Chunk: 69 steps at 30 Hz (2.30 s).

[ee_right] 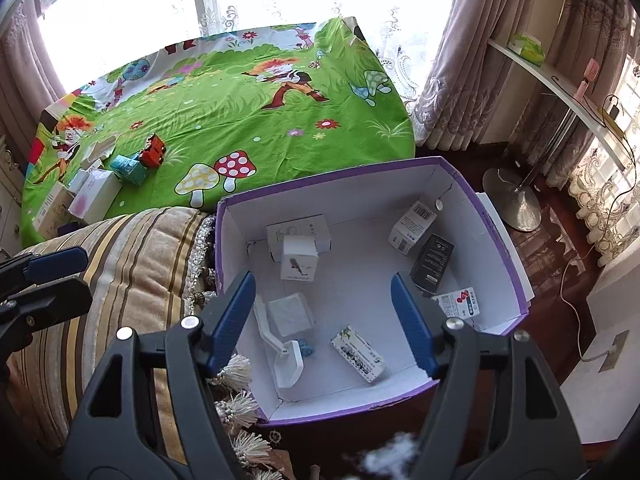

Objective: Organize rigid objects
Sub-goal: 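Carry both white boxes over the purple box and open both tools, then move back to the pile and grasp dark blue box with left tool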

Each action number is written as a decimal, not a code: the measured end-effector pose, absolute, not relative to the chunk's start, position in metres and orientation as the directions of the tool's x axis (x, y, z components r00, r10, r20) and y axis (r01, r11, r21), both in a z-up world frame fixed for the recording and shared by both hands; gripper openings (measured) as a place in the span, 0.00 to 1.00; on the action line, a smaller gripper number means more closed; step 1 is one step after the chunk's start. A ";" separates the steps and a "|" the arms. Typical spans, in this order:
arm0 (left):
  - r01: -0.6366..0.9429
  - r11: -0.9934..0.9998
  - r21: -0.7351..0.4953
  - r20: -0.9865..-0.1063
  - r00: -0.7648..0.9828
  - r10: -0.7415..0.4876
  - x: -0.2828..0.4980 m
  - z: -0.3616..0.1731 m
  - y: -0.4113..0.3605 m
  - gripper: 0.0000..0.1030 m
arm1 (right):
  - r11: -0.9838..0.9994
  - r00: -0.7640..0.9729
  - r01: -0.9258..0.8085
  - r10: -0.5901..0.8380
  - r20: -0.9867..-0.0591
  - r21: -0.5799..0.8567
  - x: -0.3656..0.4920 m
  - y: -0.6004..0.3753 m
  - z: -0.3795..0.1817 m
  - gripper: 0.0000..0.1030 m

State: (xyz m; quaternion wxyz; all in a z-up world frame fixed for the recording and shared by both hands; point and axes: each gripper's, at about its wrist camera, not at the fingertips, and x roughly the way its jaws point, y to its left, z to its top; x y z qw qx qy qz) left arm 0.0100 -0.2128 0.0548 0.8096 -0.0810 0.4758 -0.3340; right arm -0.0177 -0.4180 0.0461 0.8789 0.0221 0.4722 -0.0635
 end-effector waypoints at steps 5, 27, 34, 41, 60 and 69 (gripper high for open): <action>0.433 0.779 -0.453 -0.711 0.351 -0.609 0.012 0.056 -0.196 0.63 | 0.993 0.546 0.118 -0.077 -0.834 -0.014 -0.017 -0.412 0.045 0.71; 0.108 0.885 -0.453 -0.771 0.451 -0.450 0.029 0.035 -0.051 0.63 | 0.999 0.512 -0.029 0.031 -0.858 0.019 -0.002 -0.359 0.037 0.72; 0.025 0.909 -0.416 -0.815 0.434 -0.385 0.042 0.023 -0.016 0.63 | 0.997 0.503 -0.072 0.064 -0.862 0.032 0.007 -0.341 0.035 0.72; 0.007 0.931 -0.365 -0.855 0.392 -0.338 0.068 0.015 -0.011 0.63 | 0.994 0.489 -0.100 0.088 -0.868 0.044 0.016 -0.329 0.031 0.72; -0.026 0.972 -0.232 -0.954 0.202 -0.222 0.135 -0.035 -0.017 0.63 | 0.984 0.483 -0.166 0.134 -0.865 0.060 0.038 -0.303 0.031 0.72; -0.018 0.973 -0.229 -0.958 0.182 -0.222 0.143 -0.047 -0.020 0.50 | 0.978 0.480 -0.201 0.148 -0.864 0.056 0.048 -0.283 0.034 0.72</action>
